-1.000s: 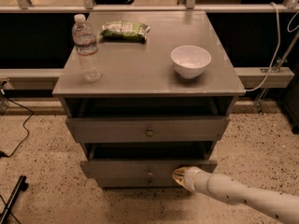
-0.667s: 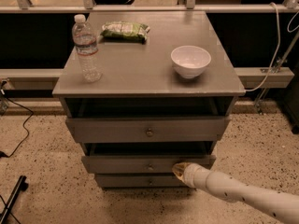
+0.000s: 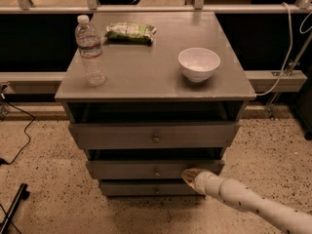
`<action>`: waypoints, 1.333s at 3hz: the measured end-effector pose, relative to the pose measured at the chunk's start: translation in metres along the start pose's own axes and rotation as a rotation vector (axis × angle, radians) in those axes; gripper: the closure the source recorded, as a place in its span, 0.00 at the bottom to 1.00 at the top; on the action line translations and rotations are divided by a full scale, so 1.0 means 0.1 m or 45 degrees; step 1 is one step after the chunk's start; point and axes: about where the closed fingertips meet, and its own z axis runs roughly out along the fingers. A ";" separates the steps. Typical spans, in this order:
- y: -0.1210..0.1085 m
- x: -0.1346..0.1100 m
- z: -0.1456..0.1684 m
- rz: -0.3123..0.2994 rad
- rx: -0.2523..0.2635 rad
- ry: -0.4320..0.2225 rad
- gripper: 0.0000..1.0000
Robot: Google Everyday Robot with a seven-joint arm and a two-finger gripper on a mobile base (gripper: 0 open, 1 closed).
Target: Close middle drawer
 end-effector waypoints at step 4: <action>-0.11 0.01 0.04 0.008 -0.009 -0.115 1.00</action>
Offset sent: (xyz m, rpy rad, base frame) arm 0.0172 -0.0059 0.0029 0.0727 -0.0301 0.0181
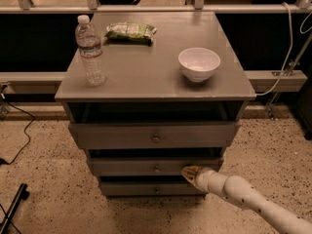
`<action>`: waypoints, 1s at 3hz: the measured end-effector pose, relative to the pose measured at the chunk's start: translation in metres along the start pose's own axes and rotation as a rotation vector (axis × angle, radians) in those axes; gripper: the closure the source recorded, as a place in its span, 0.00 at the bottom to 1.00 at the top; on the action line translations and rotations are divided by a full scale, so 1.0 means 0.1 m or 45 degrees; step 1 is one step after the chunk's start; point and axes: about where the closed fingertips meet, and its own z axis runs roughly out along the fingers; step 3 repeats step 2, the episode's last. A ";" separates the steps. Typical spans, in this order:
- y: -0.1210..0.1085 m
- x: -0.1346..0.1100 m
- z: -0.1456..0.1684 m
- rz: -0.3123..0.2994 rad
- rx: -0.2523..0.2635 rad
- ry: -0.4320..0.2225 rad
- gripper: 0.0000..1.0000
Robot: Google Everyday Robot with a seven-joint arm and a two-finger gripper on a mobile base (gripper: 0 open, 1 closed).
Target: Close middle drawer
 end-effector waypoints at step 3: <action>0.18 0.13 -0.37 0.009 -0.084 0.033 1.00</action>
Offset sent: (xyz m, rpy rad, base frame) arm -0.0641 -0.0561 0.0069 -0.0340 0.1087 0.0295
